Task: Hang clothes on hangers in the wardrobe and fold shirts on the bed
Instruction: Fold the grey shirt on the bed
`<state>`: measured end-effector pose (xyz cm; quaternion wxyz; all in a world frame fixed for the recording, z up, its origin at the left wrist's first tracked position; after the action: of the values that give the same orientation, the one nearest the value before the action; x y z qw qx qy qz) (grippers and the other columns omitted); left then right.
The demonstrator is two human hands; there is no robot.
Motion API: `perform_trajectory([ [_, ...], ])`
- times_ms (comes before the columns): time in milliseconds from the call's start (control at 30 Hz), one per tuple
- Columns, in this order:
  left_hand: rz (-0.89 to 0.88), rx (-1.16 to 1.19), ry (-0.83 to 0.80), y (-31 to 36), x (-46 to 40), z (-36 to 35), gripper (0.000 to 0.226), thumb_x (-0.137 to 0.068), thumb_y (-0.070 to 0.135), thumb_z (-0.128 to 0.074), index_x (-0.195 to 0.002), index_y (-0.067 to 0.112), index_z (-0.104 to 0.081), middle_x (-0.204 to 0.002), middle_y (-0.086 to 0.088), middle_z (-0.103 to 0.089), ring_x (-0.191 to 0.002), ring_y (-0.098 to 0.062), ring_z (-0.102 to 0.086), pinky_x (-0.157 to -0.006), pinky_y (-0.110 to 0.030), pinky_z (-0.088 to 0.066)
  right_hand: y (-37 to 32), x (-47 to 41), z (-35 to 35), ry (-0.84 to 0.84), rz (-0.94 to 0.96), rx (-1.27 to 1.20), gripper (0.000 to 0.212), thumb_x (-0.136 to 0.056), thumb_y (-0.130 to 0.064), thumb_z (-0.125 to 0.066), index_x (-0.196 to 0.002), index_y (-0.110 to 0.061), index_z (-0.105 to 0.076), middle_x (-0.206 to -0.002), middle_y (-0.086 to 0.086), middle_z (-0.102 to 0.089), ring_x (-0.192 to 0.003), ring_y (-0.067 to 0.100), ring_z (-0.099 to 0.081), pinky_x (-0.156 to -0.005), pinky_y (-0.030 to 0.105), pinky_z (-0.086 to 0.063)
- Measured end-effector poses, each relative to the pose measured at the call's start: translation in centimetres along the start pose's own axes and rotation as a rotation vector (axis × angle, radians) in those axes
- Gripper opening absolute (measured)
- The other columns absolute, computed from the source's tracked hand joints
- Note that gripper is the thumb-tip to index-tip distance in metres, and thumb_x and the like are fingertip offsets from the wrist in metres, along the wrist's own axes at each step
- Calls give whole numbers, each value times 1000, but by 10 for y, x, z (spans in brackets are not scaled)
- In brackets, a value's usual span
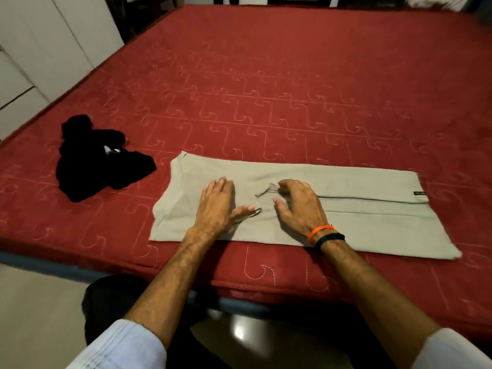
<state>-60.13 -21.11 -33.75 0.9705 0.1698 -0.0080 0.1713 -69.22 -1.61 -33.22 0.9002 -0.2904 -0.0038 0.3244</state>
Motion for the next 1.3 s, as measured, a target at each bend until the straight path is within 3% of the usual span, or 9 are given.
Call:
perform_trajectory([
  [133, -153, 43, -29, 69, -16, -25, 79, -79, 76, -53, -126, 12, -50, -143, -14, -46, -135, -35, -38, -113, -47, -29, 46, 17, 34, 77, -139, -12, 40, -87, -25, -66, -124, -10, -59, -117, 8, -66, -112, 26, -57, -97, 36, -44],
  [267, -278, 27, -45, 143, -27, -48, 81, -87, 65, -55, -143, 8, -41, -156, -14, -33, -145, -32, -26, -119, -44, -19, 94, 40, 69, 152, -270, -9, 37, -86, -23, -67, -119, -9, -61, -112, 7, -68, -108, 26, -60, -96, 38, -48],
  [467, -365, 35, -94, 228, -44, -86, 85, -78, 79, -40, -129, 11, -48, -142, -13, -46, -133, -34, -39, -113, -48, -30, 157, 71, 115, 260, -482, 41, 35, -86, -29, -66, -116, -11, -61, -107, 6, -66, -104, 26, -60, -92, 41, -49],
  [600, -422, 20, -53, 266, -50, -105, 84, -89, 68, -49, -147, 9, -35, -158, -12, -29, -147, -32, -21, -121, -47, -18, 189, 80, 134, 316, -625, 134, 39, -88, -37, -64, -117, -12, -58, -114, 9, -58, -108, 29, -52, -95, 44, -43],
  [767, -416, -34, -65, 283, -60, -124, 90, -92, 71, -32, -156, 8, -17, -165, -10, -12, -151, -28, -8, -123, -45, -7, 213, 71, 137, 307, -788, 92, 55, -85, -53, -65, -120, -12, -53, -121, 12, -52, -109, 32, -53, -95, 43, -45],
  [933, -428, -117, 4, 277, -62, -138, 101, -85, 78, -1, -156, 8, -21, -165, -8, -13, -152, -27, -10, -122, -44, -3, 224, 53, 132, 334, -879, 36, 63, -85, -59, -62, -118, -6, -56, -114, 16, -62, -105, 35, -60, -84, 38, -47],
  [1033, -434, -120, 9, 276, -64, -141, 100, -86, 77, -2, -155, 8, -24, -164, -8, -16, -152, -26, -12, -122, -45, -5, 229, 42, 133, 326, -923, -3, 54, -82, -66, -60, -89, -12, -59, -96, 14, -69, -93, 35, -65, -68, 32, -42],
  [1100, -433, -133, 11, 275, -64, -142, 98, -88, 77, -5, -155, 8, -25, -164, -8, -17, -151, -26, -13, -122, -45, -6, 229, 37, 133, 321, -907, -27, 48, -83, -66, -59, -79, -18, -58, -87, 11, -70, -86, 32, -65, -65, 31, -39],
  [1300, -431, -143, 19, 275, -65, -142, 97, -88, 76, -5, -155, 9, -25, -164, -7, -17, -151, -26, -14, -122, -44, -6, 229, 34, 125, 329, -791, -56, 40, -91, -56, -54, -99, -18, -61, -93, 8, -70, -89, 31, -64, -78, 40, -51],
])
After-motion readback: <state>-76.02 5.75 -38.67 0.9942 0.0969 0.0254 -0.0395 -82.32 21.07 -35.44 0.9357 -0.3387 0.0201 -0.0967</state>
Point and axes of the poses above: each hand's wrist, its own x-axis away from the middle knuckle, its own z-axis out of the back of the hand, y = z × x, the point moved 1 cm from there along -x, towards the middle knuckle
